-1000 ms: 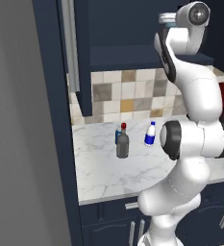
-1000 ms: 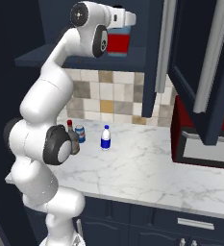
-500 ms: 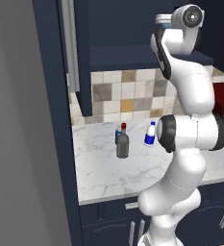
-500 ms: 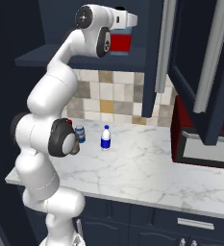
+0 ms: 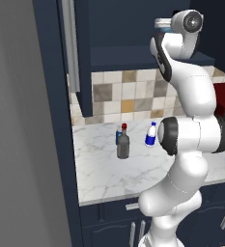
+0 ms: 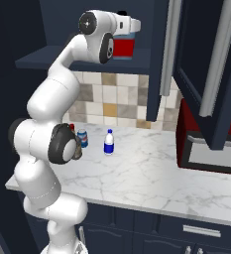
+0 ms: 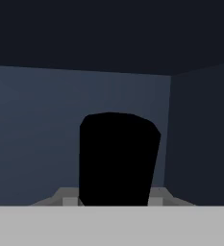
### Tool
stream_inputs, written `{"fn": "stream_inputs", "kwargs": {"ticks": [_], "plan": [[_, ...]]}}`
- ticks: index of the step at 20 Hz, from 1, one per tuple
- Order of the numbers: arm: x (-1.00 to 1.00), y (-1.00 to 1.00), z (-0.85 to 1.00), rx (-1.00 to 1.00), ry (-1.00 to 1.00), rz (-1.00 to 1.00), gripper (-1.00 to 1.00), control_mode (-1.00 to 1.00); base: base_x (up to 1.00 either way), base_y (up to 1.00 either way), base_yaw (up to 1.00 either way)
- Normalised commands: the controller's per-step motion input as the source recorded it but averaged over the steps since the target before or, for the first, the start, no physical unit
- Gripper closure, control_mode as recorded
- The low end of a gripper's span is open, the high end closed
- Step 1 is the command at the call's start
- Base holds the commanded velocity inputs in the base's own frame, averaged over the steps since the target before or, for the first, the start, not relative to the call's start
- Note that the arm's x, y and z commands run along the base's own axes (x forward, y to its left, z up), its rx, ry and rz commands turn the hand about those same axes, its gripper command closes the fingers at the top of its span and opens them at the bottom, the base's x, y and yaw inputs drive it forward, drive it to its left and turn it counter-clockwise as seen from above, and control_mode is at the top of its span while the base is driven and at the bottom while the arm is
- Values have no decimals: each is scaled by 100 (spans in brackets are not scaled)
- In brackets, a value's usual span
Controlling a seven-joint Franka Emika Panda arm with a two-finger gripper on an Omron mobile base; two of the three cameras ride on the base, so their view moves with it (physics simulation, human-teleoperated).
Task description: Sort all alcoholic drinks to one cabinet, and non-alcoholic drinks to the other.
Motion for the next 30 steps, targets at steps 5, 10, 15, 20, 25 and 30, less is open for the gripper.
{"fn": "stream_inputs", "kwargs": {"ticks": [5, 10, 15, 20, 25, 30], "plan": [[0, 0, -20, 0, 0, 2, -100, -100, 0, 0, 0], [4, 0, -4, 0, 0, 0, -100, -100, 0, 0, 0], [21, 0, 0, 0, 0, 0, -100, -100, 0, 0, 0], [-11, 0, -3, 0, 0, 0, -100, -100, 0, 0, 0], [-30, 0, -9, 0, 0, 0, -100, -100, 0, 0, 0], [-65, 29, -13, 1, 0, 0, -100, -100, 0, 0, 0]]}}
